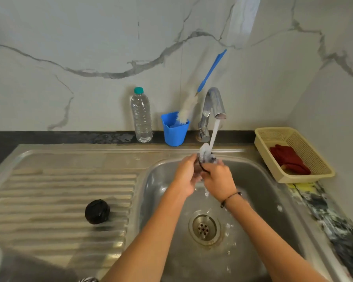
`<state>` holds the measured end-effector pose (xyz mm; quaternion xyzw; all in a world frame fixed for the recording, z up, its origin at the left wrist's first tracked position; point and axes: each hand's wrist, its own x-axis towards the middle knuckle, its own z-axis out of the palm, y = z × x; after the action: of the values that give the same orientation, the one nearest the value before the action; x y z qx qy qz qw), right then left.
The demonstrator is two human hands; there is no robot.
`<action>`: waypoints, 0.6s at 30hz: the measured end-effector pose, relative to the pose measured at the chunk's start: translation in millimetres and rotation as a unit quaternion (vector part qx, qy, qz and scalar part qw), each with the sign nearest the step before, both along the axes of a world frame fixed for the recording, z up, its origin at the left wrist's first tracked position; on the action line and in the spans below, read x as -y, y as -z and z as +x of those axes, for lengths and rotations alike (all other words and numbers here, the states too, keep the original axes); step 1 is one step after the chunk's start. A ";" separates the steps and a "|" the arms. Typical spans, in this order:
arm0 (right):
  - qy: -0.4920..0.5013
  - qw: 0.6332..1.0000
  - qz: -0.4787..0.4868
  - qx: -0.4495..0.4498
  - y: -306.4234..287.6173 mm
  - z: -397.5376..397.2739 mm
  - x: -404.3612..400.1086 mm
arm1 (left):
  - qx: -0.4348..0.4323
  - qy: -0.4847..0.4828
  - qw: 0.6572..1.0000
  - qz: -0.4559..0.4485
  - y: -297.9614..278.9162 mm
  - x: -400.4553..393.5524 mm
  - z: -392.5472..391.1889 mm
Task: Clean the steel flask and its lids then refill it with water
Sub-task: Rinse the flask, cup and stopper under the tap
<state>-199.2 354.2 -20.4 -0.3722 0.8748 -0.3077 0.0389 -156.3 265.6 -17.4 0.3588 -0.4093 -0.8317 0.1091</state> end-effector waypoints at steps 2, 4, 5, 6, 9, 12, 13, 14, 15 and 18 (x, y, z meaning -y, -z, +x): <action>0.042 0.955 -0.142 0.258 -5.5 4.2 3.0 | -0.012 0.024 0.998 -0.059 1.2 -1.6 0.8; 0.091 0.844 -0.275 0.452 -7.8 6.2 5.0 | -0.018 0.022 0.989 -0.146 1.0 -2.5 2.9; 0.115 0.786 -0.322 0.515 -8.6 4.9 5.2 | -0.018 0.015 0.981 -0.191 1.5 -2.1 3.9; 0.144 0.730 -0.354 0.567 -8.9 1.8 5.3 | -0.020 0.013 0.974 -0.225 0.8 -2.6 5.5; 0.211 0.618 -0.376 0.657 -15.3 -9.2 4.9 | -0.019 0.052 0.952 -0.300 2.8 -5.3 10.1; 0.227 0.613 -0.372 0.659 -22.5 -17.3 8.3 | -0.021 0.086 0.917 -0.389 7.7 -3.4 9.5; 0.218 0.623 -0.372 0.653 -23.8 -17.9 9.4 | -0.026 0.084 0.910 -0.406 6.9 -3.3 8.2; 0.209 0.636 -0.373 0.643 -24.8 -17.8 10.0 | -0.023 0.074 0.900 -0.430 6.0 -3.2 6.0; 0.200 0.657 -0.370 0.626 -25.9 -16.5 10.5 | -0.018 0.060 0.885 -0.461 5.3 -2.6 2.5; 0.199 0.737 -0.350 0.543 -30.2 -12.2 15.5 | -0.024 0.010 0.844 -0.535 5.1 -4.1 -14.1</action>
<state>-211.4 338.7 9.8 0.0533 0.5901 -0.7426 0.3122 -170.4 269.8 -22.6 0.2204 -0.7915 -0.4930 0.2861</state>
